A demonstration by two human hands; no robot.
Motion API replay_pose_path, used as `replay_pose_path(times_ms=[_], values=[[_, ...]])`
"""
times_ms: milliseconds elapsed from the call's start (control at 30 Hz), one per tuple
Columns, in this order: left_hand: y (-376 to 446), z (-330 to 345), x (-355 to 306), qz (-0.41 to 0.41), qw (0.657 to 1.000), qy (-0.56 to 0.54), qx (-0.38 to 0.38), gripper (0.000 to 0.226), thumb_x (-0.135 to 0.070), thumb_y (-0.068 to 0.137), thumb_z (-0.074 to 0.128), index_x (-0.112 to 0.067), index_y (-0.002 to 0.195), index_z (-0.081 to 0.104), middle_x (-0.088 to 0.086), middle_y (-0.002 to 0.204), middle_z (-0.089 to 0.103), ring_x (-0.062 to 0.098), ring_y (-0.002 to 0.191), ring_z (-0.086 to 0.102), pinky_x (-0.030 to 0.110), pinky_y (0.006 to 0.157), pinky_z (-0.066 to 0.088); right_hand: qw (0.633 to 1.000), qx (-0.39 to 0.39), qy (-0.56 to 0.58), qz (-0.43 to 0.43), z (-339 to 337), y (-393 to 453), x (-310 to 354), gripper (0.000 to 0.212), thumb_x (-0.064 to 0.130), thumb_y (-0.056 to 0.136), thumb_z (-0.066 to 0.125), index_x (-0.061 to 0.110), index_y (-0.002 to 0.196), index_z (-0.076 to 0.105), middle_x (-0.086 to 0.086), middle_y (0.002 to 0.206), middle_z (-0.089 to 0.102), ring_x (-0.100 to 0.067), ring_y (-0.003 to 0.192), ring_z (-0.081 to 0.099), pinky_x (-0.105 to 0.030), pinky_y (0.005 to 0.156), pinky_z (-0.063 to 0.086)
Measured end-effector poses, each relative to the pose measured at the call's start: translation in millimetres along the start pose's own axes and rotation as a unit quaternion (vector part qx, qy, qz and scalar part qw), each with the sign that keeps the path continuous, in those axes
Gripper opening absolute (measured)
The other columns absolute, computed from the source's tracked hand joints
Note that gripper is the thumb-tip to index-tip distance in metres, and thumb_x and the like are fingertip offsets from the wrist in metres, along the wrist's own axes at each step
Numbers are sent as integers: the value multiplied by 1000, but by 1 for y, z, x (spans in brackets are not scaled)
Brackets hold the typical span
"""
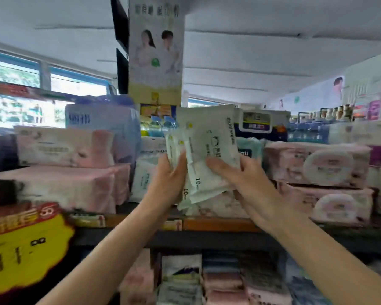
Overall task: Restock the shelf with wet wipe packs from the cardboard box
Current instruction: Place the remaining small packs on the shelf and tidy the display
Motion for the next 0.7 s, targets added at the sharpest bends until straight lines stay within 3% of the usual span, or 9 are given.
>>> replay_pose_path(times_ms=[67,133,167,300,367,433,533,600,700], values=[[13,-42,-8,25,997,53,-45,54,-54,91,36,-5,92,58,7,76,66,2,62,65,17,52,49,1000,-2,1,-10,31,22,-8,28,23,78,69,19,105,62,1,99,73,-13,89,70,-26,73,58],[26,-74,-7,30,992,105,-62,81,-78,78,31,-5,100,59,15,91,67,20,81,67,37,70,56,999,-4,-27,-23,58,44,-11,35,26,80,70,22,111,54,4,104,68,-9,91,67,-22,73,57],[33,-88,-7,30,991,112,-65,79,-76,80,31,-6,105,59,15,96,67,26,87,66,42,77,55,999,-4,-33,-25,70,54,-13,35,27,80,70,23,109,51,6,104,66,-7,90,66,-20,72,56],[70,-127,11,-52,989,126,-52,37,-36,97,41,-4,109,55,16,109,64,31,97,62,41,83,51,995,-56,-69,-37,89,84,-20,32,24,80,70,26,101,46,1,107,64,-14,92,64,-29,75,56],[83,-130,22,-95,986,140,2,26,-20,97,44,-1,111,54,15,111,63,31,102,61,43,89,51,977,-114,-159,-89,84,89,-18,37,23,81,69,25,103,39,3,106,61,-13,89,62,-22,70,53],[91,-126,31,-117,974,185,63,17,-4,94,45,1,107,55,13,101,63,29,98,61,38,81,53,963,-143,-199,-108,77,91,-21,40,20,83,67,22,108,36,3,105,59,-9,83,58,-13,62,47],[99,-110,43,-132,930,313,138,13,7,86,45,-4,92,49,18,100,58,27,86,61,31,64,54,968,-135,-206,-54,74,99,-45,49,17,83,67,14,120,34,-4,114,59,-11,83,59,-19,64,49],[104,-100,58,-159,890,389,176,21,5,85,47,-4,104,44,19,110,56,31,94,62,39,73,57,948,-141,-282,-44,74,106,-61,60,20,80,70,14,125,30,-5,120,55,-19,99,60,-33,78,54],[115,-92,76,-163,820,507,212,48,3,85,52,-5,130,36,18,125,52,33,108,59,39,88,54,934,-147,-325,-32,77,114,-72,49,22,80,69,25,107,28,-4,121,52,-22,107,58,-41,86,54]])
Point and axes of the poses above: each hand's wrist, its own y-axis towards the middle knuckle, its own z-axis out of the palm, x = y × z, the point moved 9 cm from there along y, towards the middle knuckle
